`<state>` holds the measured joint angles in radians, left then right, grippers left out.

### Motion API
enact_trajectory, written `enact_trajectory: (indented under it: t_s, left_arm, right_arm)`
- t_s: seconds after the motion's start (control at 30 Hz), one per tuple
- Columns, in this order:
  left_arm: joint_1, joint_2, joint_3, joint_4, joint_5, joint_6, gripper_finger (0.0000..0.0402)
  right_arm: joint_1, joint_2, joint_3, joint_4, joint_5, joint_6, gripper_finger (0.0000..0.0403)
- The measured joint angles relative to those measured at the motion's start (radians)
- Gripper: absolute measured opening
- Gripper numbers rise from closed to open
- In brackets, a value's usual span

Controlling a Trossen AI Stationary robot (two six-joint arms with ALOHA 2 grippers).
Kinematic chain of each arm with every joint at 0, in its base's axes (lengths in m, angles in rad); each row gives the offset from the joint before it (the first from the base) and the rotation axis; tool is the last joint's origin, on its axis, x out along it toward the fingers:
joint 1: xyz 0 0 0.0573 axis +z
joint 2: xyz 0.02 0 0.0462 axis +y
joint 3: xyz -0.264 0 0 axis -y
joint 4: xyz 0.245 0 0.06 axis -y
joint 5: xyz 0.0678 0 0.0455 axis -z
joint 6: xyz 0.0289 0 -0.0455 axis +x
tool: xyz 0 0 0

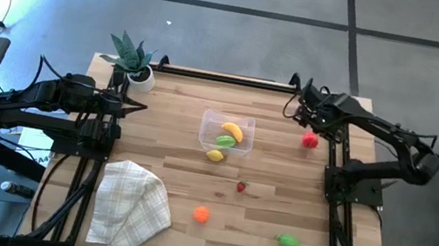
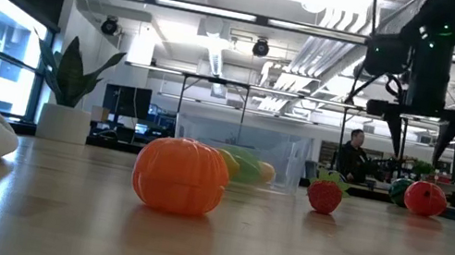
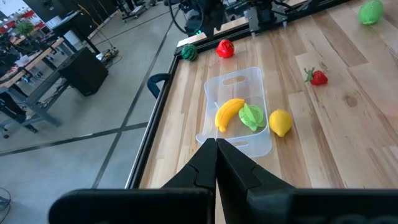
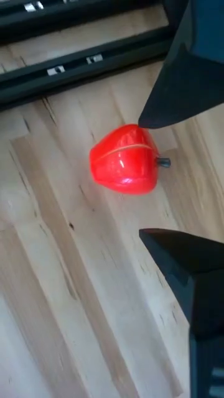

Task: Pick and placing Produce into tupperware
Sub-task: Put the apple into the transparent bin

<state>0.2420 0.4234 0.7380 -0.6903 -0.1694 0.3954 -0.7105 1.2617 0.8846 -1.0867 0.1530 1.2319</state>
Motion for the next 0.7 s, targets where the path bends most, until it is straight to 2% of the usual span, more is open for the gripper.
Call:
enact_trajectory:
  t_s: [0.27,0.7]
  left_arm:
    - [0.0,0.0,0.0,0.0,0.0,0.0,0.0001]
    - [0.0,0.0,0.0,0.0,0.0,0.0,0.0001]
  right_arm:
    - [0.0,-0.036,-0.093,0.051,-0.042,0.046,0.0305]
    - [0.0,-0.04,-0.208,0.188,-0.056,0.068,0.0307]
